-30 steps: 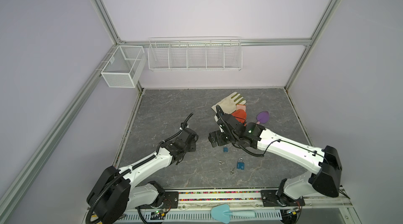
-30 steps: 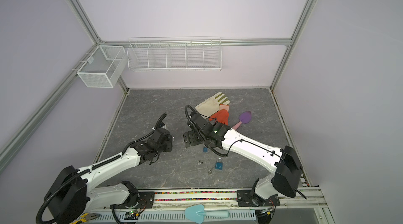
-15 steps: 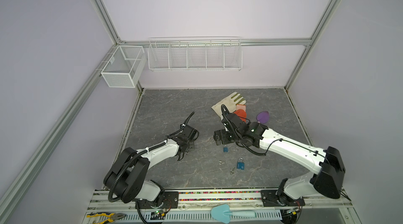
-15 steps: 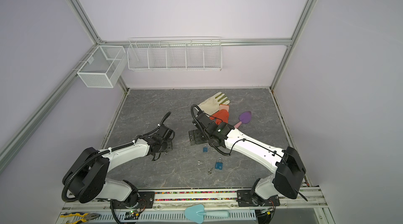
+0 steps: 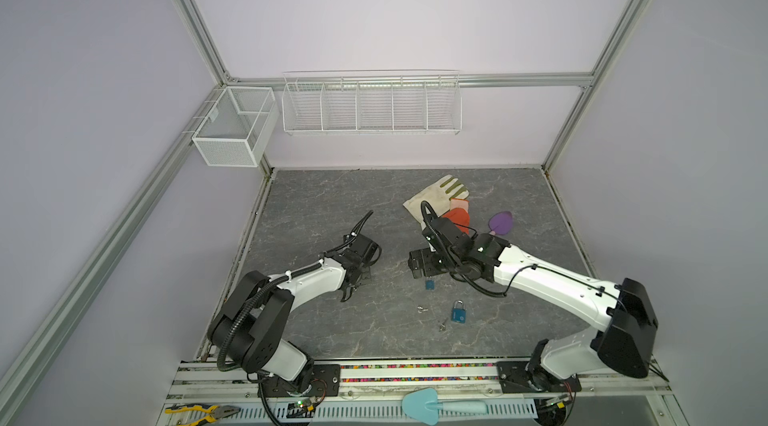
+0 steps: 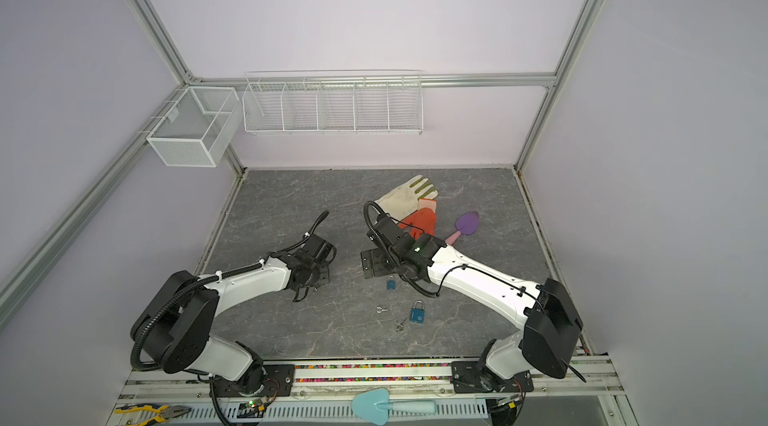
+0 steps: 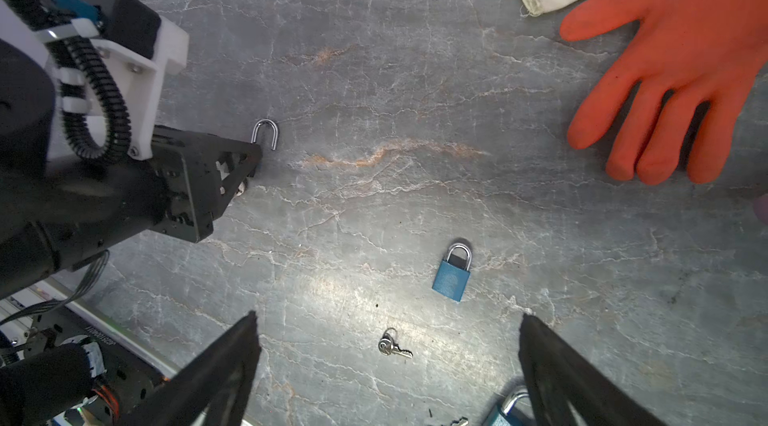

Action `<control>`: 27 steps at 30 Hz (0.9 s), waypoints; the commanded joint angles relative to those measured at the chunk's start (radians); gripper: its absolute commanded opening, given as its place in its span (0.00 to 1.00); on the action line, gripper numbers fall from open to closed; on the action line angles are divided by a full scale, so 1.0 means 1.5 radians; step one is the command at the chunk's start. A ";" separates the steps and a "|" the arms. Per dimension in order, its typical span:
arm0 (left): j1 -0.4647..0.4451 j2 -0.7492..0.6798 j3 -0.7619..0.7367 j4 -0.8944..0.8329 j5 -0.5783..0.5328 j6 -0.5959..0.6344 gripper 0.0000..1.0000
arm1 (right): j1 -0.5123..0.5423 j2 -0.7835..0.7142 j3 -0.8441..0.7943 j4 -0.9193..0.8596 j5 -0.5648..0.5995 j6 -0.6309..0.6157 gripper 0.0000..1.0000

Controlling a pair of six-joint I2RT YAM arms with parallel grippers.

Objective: Unlock with the key
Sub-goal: 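Set the dark grey padlock down with the left gripper while the right nears a key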

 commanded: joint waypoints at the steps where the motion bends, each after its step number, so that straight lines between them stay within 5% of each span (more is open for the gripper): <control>1: 0.004 0.006 0.016 -0.044 -0.005 -0.013 0.26 | -0.003 -0.006 0.002 -0.026 0.011 -0.006 0.98; 8: 0.004 -0.022 0.026 -0.070 -0.003 -0.015 0.49 | -0.003 -0.018 0.008 -0.051 0.020 -0.017 0.98; 13: 0.004 -0.074 0.036 -0.106 -0.001 -0.019 0.57 | -0.002 -0.024 0.011 -0.076 0.008 -0.023 0.98; 27: -0.026 -0.351 -0.030 -0.059 0.140 -0.057 0.60 | 0.048 -0.065 -0.068 -0.123 -0.031 0.061 0.97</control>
